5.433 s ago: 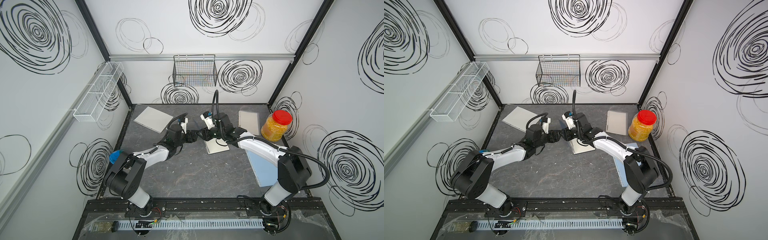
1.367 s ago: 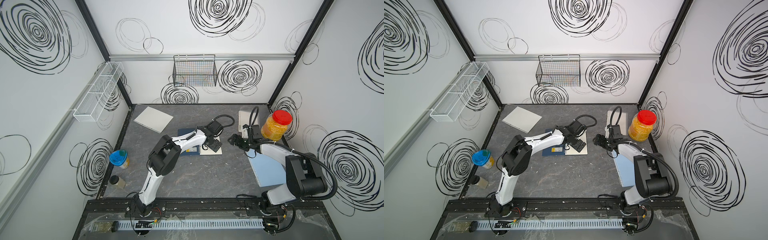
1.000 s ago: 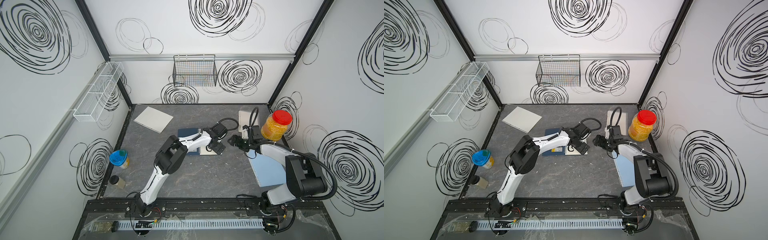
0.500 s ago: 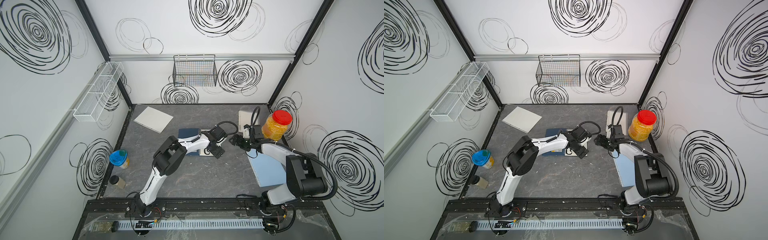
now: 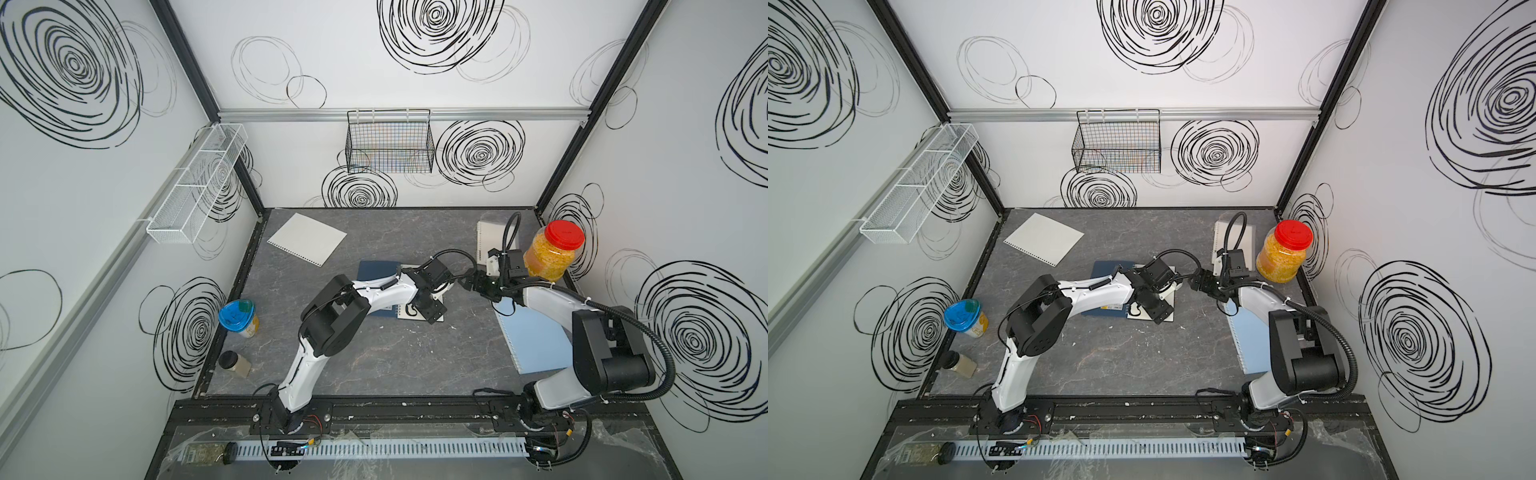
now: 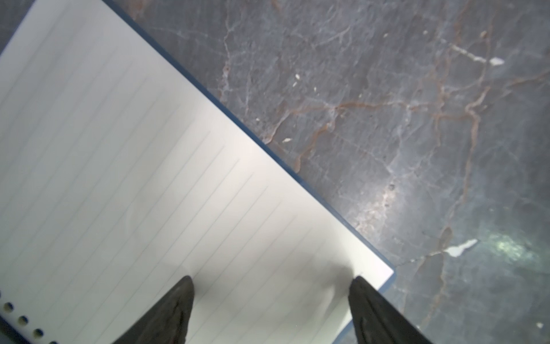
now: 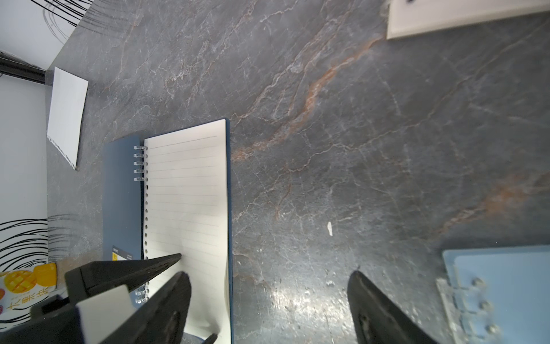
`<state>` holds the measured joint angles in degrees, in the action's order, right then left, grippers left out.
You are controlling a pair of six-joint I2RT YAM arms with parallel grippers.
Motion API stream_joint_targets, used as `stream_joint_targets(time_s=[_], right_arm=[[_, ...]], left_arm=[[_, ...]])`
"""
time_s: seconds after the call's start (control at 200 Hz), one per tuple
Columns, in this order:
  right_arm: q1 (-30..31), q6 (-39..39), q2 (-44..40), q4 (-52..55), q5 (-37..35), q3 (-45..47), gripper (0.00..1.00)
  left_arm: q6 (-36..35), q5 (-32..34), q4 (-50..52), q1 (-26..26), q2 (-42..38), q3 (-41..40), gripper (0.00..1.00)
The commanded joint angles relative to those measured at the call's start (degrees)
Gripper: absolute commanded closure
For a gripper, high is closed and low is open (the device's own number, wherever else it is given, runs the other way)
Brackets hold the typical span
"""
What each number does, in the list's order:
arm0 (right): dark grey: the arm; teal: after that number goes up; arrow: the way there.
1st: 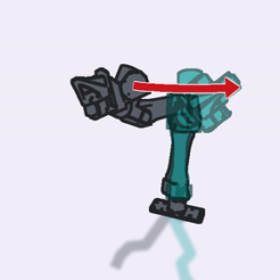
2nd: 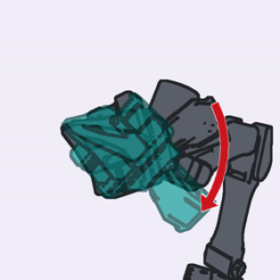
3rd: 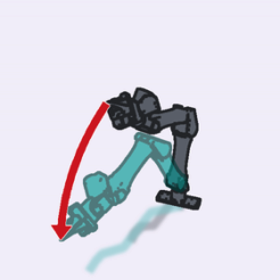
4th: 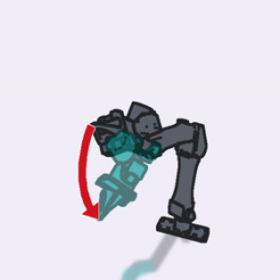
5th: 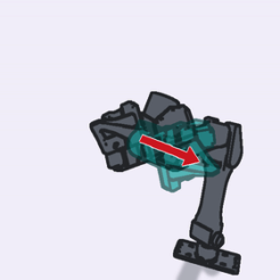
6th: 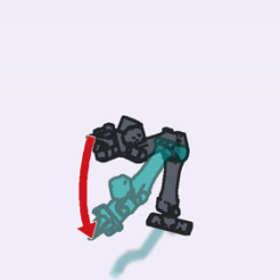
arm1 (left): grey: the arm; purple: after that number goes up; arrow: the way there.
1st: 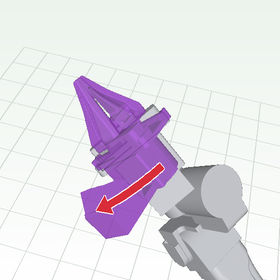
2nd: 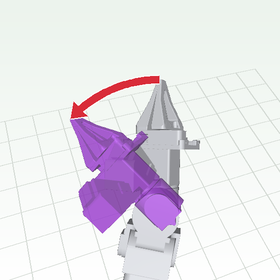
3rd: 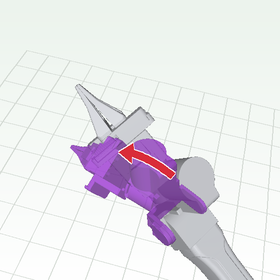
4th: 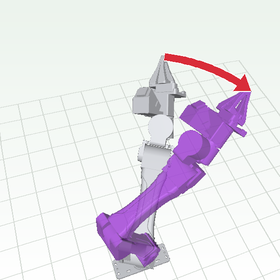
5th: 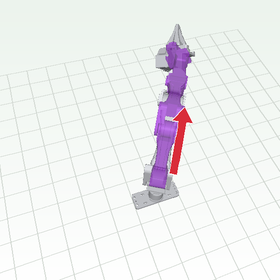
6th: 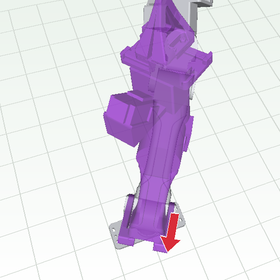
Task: Tear off pages from different notebooks
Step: Adjust the notebook at the center of the board.
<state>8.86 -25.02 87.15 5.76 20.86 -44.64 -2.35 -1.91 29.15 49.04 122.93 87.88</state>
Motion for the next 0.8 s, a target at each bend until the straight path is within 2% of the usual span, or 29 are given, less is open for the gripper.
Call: stream_joint_targets(time_s=[0.0,0.18,0.495,0.796], right_arm=[[-0.16,-0.21,-0.89,-0.48,0.62,0.5,0.15],[-0.09,-0.98,-0.33,-1.86,2.74,0.81,0.18],[1.13,-2.05,0.76,-3.08,4.66,0.63,0.21],[6.69,-3.74,4.98,-4.0,5.21,-0.09,0.26]], left_arm=[[-0.13,-0.34,9.13,0.62,4.35,-1.64,0.22],[-0.18,-0.37,8.67,0.46,4.68,-1.92,0.27],[0.11,-1.16,7.46,-0.88,4.55,-3.06,0.54],[0.6,-2.63,5.97,-2.4,3.98,-3.23,0.71]])
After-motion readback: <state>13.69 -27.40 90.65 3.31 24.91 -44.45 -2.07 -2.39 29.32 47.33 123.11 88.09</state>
